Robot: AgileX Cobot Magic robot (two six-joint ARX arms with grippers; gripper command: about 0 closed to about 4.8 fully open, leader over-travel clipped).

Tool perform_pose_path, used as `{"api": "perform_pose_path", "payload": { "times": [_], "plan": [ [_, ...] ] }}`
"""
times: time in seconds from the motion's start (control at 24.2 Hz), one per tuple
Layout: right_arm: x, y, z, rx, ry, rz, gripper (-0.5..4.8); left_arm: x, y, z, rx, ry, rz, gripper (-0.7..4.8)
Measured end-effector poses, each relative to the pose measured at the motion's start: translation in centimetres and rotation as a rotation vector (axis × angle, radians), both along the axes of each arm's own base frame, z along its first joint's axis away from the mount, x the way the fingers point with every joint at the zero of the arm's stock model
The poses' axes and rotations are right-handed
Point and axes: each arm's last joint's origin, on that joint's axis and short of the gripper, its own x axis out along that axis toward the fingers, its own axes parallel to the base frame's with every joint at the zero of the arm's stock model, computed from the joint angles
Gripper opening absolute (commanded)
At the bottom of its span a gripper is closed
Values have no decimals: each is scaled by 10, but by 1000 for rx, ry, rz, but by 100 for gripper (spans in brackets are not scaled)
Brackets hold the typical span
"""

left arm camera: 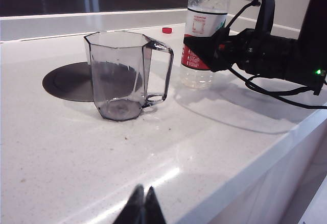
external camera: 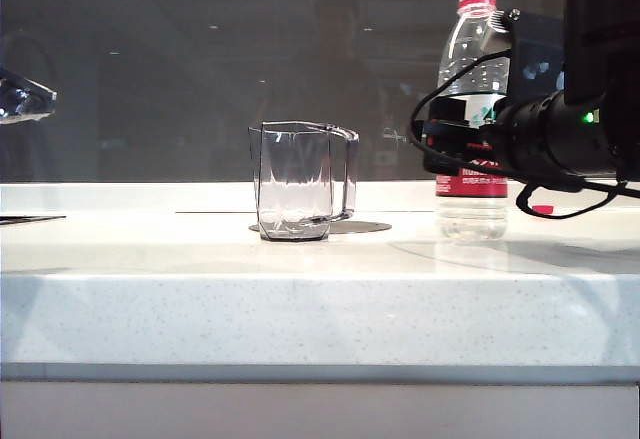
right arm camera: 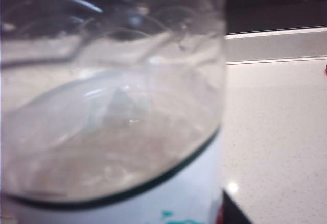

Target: Pick up the mineral water bottle on the table and pour water into the mug until it's half full.

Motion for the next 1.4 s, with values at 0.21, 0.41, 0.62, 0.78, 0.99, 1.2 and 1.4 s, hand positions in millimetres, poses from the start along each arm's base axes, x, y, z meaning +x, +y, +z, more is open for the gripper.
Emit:
{"api": "perform_pose_path", "payload": {
  "times": [0.21, 0.41, 0.62, 0.78, 0.99, 1.2, 1.4],
  "plan": [
    [0, 0, 0, 0, 0, 0, 327, 0, 0, 0, 0, 0, 0, -4],
    [0, 0, 0, -17, -9, 0, 327, 0, 0, 0, 0, 0, 0, -4],
    [-7, 6, 12, -227, -62, 16, 326, 0, 0, 0, 0, 0, 0, -4],
    [-5, 15, 32, -386, -104, 29, 326, 0, 0, 0, 0, 0, 0, -4],
    [1, 24, 43, -687, -87, 40, 325, 1, 1, 0, 0, 0, 15, -4],
    [2, 23, 46, -867, -88, -25, 325, 6, 7, 0, 0, 0, 89, -4],
    [2, 23, 50, -959, -109, -32, 325, 8, 10, 0, 0, 0, 128, -4]
  ]
}}
